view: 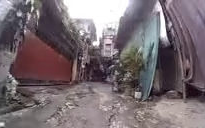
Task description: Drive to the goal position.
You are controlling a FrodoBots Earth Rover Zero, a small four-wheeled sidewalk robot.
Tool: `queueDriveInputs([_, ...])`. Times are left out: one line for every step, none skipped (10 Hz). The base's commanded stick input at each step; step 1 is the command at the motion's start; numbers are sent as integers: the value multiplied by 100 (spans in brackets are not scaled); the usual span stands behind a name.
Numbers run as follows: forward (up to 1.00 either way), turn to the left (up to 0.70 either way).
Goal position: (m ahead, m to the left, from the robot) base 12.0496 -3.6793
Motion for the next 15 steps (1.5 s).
queueDriveInputs([70,0])
queueDriveInputs([70,0])
queueDriveInputs([70,0])
queueDriveInputs([70,0])
queueDriveInputs([70,0])
queueDriveInputs([70,7])
queueDriveInputs([70,20])
queueDriveInputs([70,0])
queueDriveInputs([70,0])
queueDriveInputs([70,0])
queueDriveInputs([70,0])
queueDriveInputs([70,10])
queueDriveInputs([70,18])
queueDriveInputs([70,0])
queueDriveInputs([70,0])
